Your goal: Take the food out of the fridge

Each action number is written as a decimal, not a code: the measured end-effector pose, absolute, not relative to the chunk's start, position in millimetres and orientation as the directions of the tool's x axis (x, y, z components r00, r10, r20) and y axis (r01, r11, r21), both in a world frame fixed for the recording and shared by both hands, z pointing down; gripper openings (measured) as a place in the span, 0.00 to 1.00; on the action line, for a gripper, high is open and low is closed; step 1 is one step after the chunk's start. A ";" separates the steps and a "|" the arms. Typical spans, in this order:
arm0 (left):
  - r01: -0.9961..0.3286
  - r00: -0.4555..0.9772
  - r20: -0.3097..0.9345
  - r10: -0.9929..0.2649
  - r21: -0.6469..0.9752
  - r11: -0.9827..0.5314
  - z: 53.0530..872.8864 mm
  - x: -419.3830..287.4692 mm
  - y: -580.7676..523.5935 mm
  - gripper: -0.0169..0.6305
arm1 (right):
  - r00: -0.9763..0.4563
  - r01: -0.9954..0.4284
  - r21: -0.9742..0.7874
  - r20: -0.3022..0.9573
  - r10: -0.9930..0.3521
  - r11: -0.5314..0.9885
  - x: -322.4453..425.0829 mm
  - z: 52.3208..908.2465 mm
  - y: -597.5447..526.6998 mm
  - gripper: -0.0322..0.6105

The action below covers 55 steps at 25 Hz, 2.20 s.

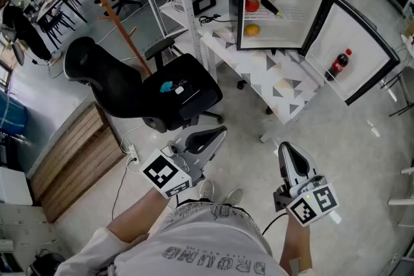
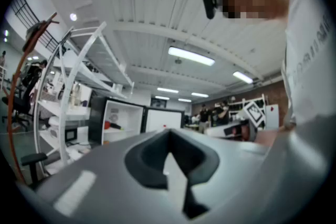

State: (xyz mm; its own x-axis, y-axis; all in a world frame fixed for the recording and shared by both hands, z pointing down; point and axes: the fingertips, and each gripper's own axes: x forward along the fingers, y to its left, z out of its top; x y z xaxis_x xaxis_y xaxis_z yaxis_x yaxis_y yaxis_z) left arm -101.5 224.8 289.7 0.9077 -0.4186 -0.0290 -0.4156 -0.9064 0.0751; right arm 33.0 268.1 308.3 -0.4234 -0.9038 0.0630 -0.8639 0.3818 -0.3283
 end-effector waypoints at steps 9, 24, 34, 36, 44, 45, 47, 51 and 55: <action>-0.416 0.908 -0.025 -0.419 0.084 -0.906 294.5 -102.6 226.9 0.04 | -0.415 -0.861 -0.340 0.039 -0.909 0.378 31.2 306.5 268.2 0.05; -0.429 0.902 -0.014 -0.432 0.089 -0.899 298.8 -96.1 233.1 0.04 | -0.435 -0.841 -0.374 0.038 -0.900 0.391 37.8 311.8 271.7 0.05; -0.444 0.895 -0.019 -0.446 0.074 -0.893 294.9 -81.6 243.5 0.04 | -0.451 -0.829 -0.385 0.032 -0.892 0.405 53.5 314.7 281.7 0.05; -0.447 0.893 -0.022 -0.449 0.068 -0.892 293.2 -77.4 247.1 0.04 | -0.454 -0.828 -0.383 0.028 -0.891 0.410 57.8 313.7 284.5 0.05; -0.448 0.893 -0.026 -0.449 0.039 -0.893 287.1 -56.6 267.8 0.03 | -0.464 -0.821 -0.375 -0.003 -0.886 0.431 74.2 306.5 301.4 0.05; -0.447 0.894 -0.026 -0.448 0.038 -0.894 287.2 -54.5 270.1 0.04 | -0.464 -0.820 -0.376 -0.005 -0.886 0.431 75.8 306.0 303.2 0.05; -0.447 0.894 -0.026 -0.448 0.037 -0.894 287.1 -51.4 273.8 0.04 | -0.463 -0.819 -0.377 -0.009 -0.886 0.432 78.3 305.2 306.6 0.05; -0.449 0.893 -0.027 -0.450 0.033 -0.893 287.4 -48.3 278.5 0.04 | -0.467 -0.818 -0.372 -0.013 -0.884 0.438 81.7 305.4 310.6 0.05; -0.455 0.890 -0.021 -0.456 0.035 -0.890 290.5 -49.4 280.8 0.04 | -0.469 -0.815 -0.376 -0.015 -0.883 0.440 82.2 307.1 312.7 0.05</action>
State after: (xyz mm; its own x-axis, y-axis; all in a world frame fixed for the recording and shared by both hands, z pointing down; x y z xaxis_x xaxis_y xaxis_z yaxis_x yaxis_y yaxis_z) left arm -49.4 280.8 290.5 0.8896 -0.4563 -0.0209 -0.4555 -0.8895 0.0353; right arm 82.2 312.7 307.1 -0.4694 -0.8829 -0.0152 -0.8153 0.4400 -0.3763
